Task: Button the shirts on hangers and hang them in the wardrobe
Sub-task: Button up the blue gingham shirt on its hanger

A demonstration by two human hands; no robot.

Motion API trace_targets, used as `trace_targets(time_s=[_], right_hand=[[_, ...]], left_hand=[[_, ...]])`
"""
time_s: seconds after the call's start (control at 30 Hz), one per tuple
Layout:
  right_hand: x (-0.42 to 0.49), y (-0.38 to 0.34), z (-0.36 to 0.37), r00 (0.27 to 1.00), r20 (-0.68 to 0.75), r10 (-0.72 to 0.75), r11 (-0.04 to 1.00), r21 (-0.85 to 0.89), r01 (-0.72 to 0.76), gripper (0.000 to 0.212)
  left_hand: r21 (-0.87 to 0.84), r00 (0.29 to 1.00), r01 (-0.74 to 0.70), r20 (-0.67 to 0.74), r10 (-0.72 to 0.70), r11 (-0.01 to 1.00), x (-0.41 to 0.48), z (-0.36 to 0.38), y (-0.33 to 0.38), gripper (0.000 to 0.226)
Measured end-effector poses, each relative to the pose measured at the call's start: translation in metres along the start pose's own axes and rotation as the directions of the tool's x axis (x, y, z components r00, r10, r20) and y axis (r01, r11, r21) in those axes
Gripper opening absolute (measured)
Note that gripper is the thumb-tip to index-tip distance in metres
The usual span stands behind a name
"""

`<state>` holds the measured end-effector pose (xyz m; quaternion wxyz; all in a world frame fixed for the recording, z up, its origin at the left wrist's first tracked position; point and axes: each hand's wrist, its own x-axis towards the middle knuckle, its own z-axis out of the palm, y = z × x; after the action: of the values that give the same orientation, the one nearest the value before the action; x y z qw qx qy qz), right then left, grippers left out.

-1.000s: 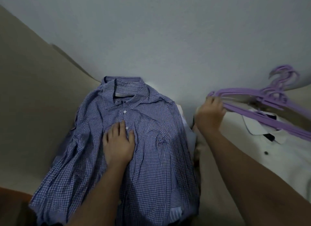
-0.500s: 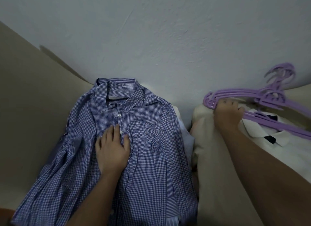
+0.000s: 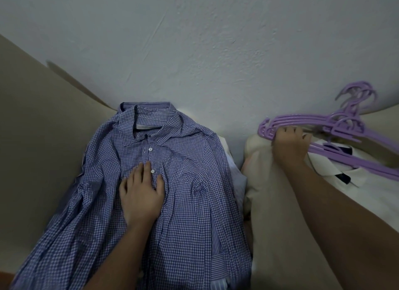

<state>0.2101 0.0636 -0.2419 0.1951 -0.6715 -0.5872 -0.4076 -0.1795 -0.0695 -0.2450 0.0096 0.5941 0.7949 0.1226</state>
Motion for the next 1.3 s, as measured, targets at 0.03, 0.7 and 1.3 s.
trace_targets(time_s=[0.03,0.7,1.3], right_hand=[[0.002,0.002,0.001,0.999,-0.031,-0.033,0.999,0.004,0.033,0.013],[0.076,-0.044,-0.126,0.925,0.042,-0.377,0.74,0.614,0.273,0.033],[0.095,-0.115,-0.287,0.925,-0.184,-0.333,0.539,0.767,0.347,0.043]], left_hand=[[0.001,1.0,0.001,0.0,-0.001,1.0,0.0,0.0,0.0,0.072],[-0.394,0.985,0.161,0.125,-0.12,0.905,0.014,-0.034,0.003,0.057],[-0.976,0.976,0.115,0.146,0.164,0.183,-0.001,-0.211,0.01,0.018]])
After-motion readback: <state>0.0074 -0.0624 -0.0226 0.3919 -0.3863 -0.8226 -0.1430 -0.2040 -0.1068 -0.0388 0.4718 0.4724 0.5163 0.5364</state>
